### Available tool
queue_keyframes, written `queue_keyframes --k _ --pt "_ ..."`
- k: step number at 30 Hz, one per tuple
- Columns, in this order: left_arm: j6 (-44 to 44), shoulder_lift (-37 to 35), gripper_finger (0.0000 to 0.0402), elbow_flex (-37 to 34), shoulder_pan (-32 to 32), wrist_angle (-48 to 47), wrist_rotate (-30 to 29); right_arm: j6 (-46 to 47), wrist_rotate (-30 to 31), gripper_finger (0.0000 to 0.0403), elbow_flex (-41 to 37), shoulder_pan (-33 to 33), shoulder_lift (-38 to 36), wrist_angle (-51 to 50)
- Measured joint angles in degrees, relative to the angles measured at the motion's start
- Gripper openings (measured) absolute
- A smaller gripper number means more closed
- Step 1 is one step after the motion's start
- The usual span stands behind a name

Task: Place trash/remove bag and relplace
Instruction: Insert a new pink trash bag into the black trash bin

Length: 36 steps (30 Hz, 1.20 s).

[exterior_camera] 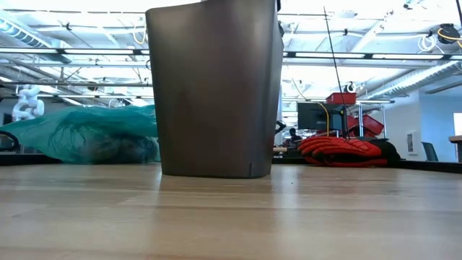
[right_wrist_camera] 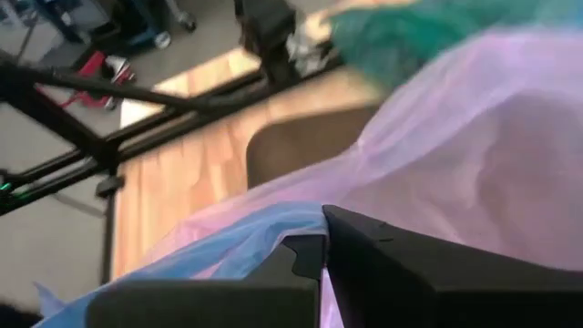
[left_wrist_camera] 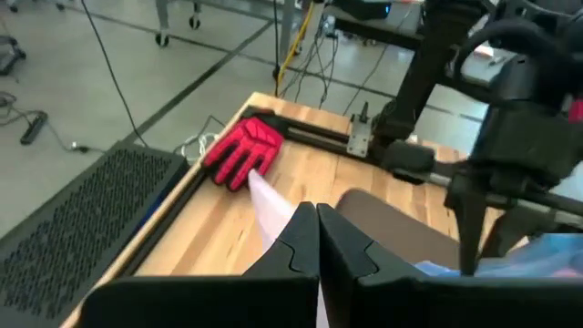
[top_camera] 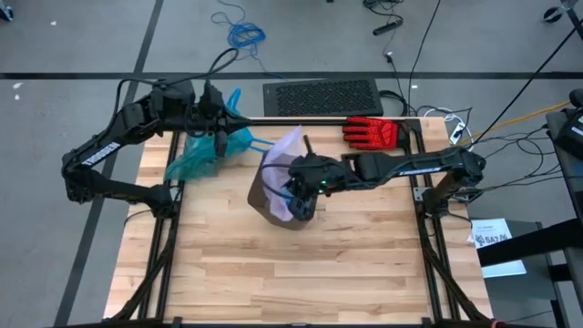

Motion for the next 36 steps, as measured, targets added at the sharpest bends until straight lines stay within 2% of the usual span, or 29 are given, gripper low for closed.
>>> queue_keyframes --k 4,10,13,20,24,29,36 --pt "0.4 0.0 0.0 0.0 0.8 -0.5 0.4 3.9 -6.4 0.0 0.0 -1.0 2.0 -1.8" --pt "-0.5 -0.8 0.0 0.0 2.3 -0.6 0.4 8.9 -11.5 0.0014 0.0 -0.9 3.1 -4.3" --pt "-0.2 -1.4 0.0 0.0 3.5 -1.6 0.5 10.5 -11.7 0.0046 0.0 -0.3 2.4 -4.0" --pt "1.8 -3.7 0.0 0.0 5.4 -5.8 1.7 11.9 -12.1 0.0162 0.0 0.2 -1.8 -1.4" --pt "2.5 -4.1 0.0 0.0 5.5 -6.7 1.7 11.3 -11.2 0.0213 0.0 -0.2 -4.5 -3.4" --pt "2.5 -5.2 0.0 0.0 5.9 -7.9 1.8 9.7 -11.1 0.0243 0.0 -1.4 -5.2 -9.7" --pt "2.5 -7.3 0.0 0.0 7.2 -8.3 1.8 6.7 -11.4 0.0247 -0.1 -1.9 -5.8 -12.2"
